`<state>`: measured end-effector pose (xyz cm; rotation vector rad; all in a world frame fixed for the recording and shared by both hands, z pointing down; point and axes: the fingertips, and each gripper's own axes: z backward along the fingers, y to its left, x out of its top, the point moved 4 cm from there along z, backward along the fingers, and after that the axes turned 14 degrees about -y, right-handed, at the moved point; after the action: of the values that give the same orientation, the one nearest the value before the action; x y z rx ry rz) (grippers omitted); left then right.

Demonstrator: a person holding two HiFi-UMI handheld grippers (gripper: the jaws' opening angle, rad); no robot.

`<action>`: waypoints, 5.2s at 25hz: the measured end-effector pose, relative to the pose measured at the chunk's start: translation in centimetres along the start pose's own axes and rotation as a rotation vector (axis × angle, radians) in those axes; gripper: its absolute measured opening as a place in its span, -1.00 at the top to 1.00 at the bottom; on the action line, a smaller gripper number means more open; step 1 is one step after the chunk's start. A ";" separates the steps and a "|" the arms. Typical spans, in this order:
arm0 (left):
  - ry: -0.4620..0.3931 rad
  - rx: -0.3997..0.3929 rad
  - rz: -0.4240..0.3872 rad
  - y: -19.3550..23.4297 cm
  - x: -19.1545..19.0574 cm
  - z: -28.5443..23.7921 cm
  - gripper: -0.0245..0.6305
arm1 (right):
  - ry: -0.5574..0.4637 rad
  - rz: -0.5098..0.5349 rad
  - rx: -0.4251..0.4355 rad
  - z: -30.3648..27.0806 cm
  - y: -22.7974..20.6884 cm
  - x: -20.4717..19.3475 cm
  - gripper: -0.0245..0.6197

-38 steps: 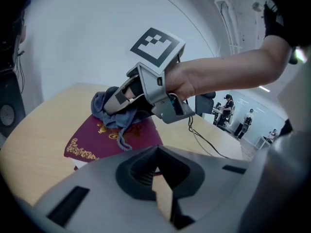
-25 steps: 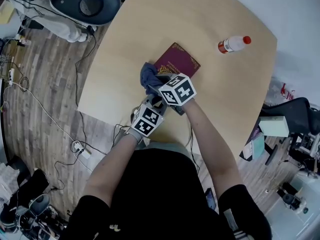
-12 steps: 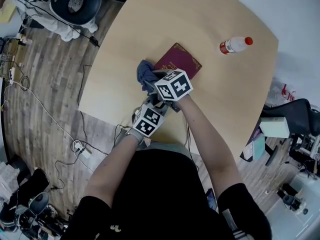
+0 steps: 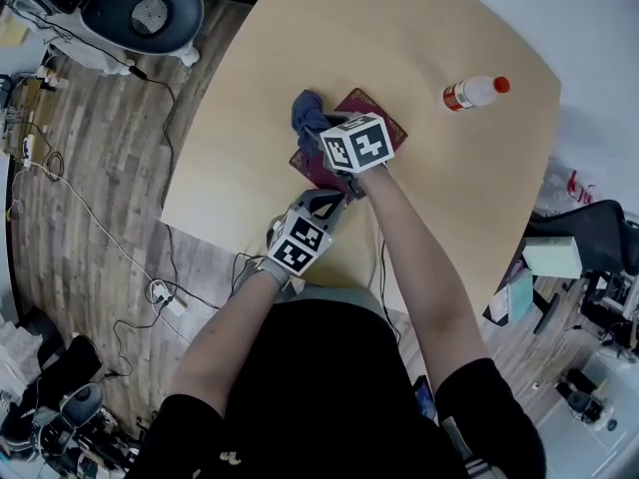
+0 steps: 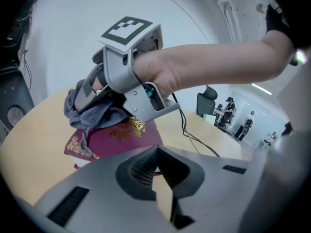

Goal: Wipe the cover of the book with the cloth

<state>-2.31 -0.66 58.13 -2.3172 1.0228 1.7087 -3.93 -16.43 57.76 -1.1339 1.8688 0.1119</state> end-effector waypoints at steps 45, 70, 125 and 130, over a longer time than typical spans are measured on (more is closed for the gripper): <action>0.041 -0.033 -0.016 0.1 0.2 0.1 0.86 | -0.176 -0.130 -0.510 12.5 -12.4 -3.3 0.58; 0.009 -0.049 0.221 2.4 3.6 2.5 0.86 | -0.414 -0.239 -0.501 24.3 -1.2 -6.0 0.58; -0.508 -0.198 -0.219 -7.4 25.7 13.6 0.85 | -0.768 0.167 -0.528 38.1 13.1 3.6 0.59; -0.508 -0.199 -0.204 -7.4 25.6 13.6 0.85 | -0.766 0.168 -0.536 38.3 13.1 3.4 0.59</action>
<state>-5.40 -0.72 28.40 -1.8360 0.5263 2.2185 10.91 7.60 28.62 -1.0577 1.2493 1.0422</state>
